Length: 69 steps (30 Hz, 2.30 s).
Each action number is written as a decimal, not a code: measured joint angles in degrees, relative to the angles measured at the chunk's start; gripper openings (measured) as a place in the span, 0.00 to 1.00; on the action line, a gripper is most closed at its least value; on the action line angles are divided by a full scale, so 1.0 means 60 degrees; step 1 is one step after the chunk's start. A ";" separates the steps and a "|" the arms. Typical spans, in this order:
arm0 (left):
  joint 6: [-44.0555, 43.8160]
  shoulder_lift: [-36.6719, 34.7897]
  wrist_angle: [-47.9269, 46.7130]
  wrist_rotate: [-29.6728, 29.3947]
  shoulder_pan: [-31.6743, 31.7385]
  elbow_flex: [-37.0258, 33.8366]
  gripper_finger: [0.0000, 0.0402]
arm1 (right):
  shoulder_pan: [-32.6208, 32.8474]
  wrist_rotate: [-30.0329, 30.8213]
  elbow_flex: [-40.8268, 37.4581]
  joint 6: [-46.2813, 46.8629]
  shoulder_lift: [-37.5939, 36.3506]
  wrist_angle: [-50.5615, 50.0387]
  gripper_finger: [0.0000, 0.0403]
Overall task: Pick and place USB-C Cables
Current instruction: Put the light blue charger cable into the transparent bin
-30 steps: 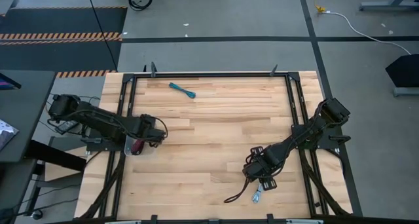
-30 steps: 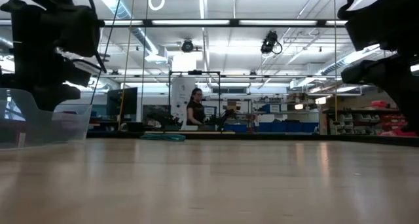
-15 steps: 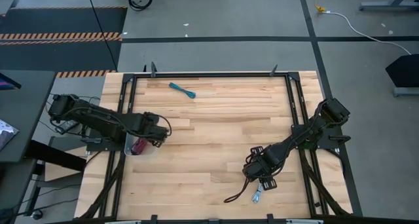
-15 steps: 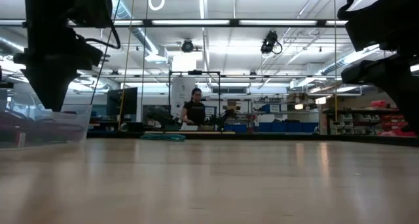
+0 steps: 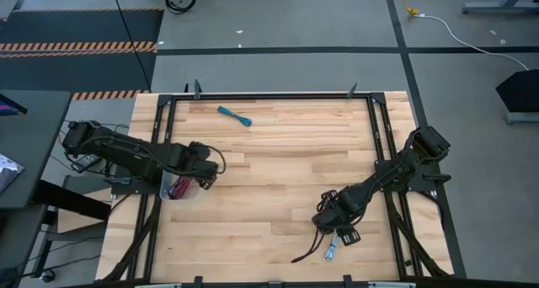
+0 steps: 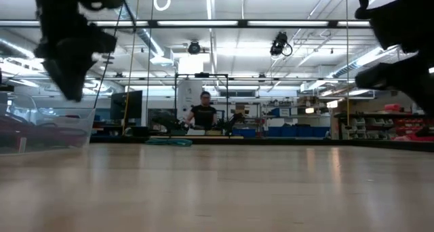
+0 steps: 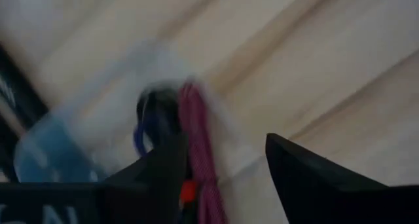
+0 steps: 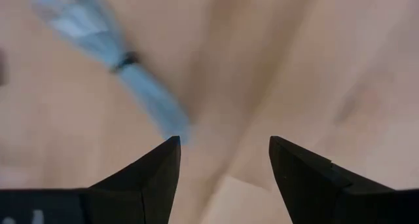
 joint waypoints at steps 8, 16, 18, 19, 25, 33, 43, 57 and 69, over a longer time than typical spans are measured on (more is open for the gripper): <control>0.1685 0.0000 0.0393 -0.3124 -0.1140 0.1937 0.46 | 0.0903 -0.0848 0.0045 0.0293 0.0000 0.0542 0.59; 0.1953 -0.0002 0.1197 -0.3872 -0.1317 0.2180 0.46 | 0.1302 0.1419 0.0015 0.0201 0.0000 0.0849 0.58; 0.1924 0.0000 0.1334 -0.3870 -0.1317 0.2180 0.46 | 0.1306 0.1415 -0.0093 0.0195 0.0000 0.1008 0.58; 0.1910 0.0000 0.1445 -0.3870 -0.1317 0.2180 0.45 | 0.1306 0.1411 -0.0169 0.0203 0.0000 0.1113 0.58; 0.1947 0.0007 0.3001 -0.4946 -0.1736 0.2175 0.45 | 0.1313 0.1190 -0.0972 0.0541 0.0000 0.2070 0.58; 0.2060 0.0612 0.4238 -0.7352 -0.2632 0.2154 0.45 | 0.1390 0.1430 -0.1180 -0.0258 0.0000 0.2294 0.29; 0.2497 0.0619 0.4428 -0.7570 -0.3521 0.2158 0.44 | 0.0872 0.3977 0.0123 -0.2643 0.0004 0.2309 0.06; 0.3436 0.0344 0.4457 -0.7782 -0.5037 0.2169 0.44 | -0.2857 0.3474 0.1651 -0.6128 0.0004 0.4766 0.05; 0.4100 0.1336 0.4251 -0.7844 -0.4979 0.2158 0.44 | -0.3381 0.2794 0.1832 -0.6756 0.0007 0.8308 0.05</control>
